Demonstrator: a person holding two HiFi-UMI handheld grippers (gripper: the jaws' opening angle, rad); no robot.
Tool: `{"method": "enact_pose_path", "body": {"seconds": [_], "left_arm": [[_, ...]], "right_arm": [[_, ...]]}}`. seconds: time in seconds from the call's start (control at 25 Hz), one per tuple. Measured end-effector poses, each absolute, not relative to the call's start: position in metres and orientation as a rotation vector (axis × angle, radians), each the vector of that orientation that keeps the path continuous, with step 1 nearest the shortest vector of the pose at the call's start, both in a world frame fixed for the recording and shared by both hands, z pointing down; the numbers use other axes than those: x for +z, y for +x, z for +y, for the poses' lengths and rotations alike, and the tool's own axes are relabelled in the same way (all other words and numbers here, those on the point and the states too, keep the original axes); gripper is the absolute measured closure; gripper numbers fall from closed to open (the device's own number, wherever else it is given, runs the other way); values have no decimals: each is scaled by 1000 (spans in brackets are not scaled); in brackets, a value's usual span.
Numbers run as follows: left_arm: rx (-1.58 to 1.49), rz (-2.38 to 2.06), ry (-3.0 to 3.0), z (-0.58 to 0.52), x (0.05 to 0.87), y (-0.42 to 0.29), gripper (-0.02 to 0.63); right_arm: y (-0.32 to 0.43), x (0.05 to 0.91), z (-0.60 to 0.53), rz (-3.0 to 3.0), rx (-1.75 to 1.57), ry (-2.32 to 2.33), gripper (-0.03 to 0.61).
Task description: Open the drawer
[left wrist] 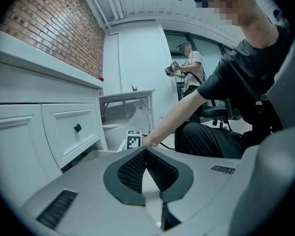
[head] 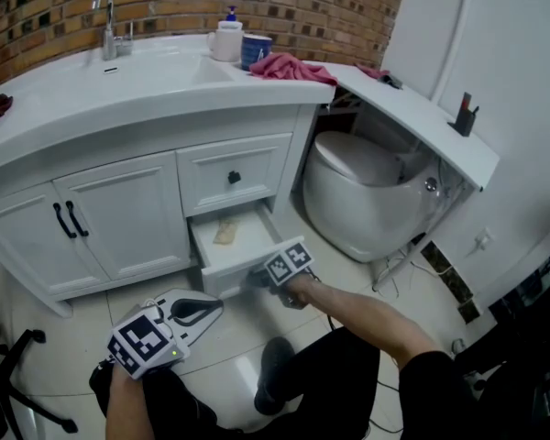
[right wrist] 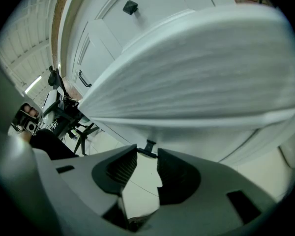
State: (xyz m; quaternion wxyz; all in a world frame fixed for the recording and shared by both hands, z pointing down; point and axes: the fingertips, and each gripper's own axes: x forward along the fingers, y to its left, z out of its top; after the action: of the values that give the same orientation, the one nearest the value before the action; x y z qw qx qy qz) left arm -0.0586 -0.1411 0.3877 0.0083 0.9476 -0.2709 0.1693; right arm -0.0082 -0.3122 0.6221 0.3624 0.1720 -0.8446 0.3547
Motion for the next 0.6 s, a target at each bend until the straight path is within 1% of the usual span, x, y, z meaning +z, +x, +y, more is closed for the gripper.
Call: {"method": "enact_pose_path", "body": {"seconds": [0.6], "left_arm": [[555,-768,2999,-131,388,-50,611]], "right_arm": [[5,622,-285,-2143,894,351,440]]}}
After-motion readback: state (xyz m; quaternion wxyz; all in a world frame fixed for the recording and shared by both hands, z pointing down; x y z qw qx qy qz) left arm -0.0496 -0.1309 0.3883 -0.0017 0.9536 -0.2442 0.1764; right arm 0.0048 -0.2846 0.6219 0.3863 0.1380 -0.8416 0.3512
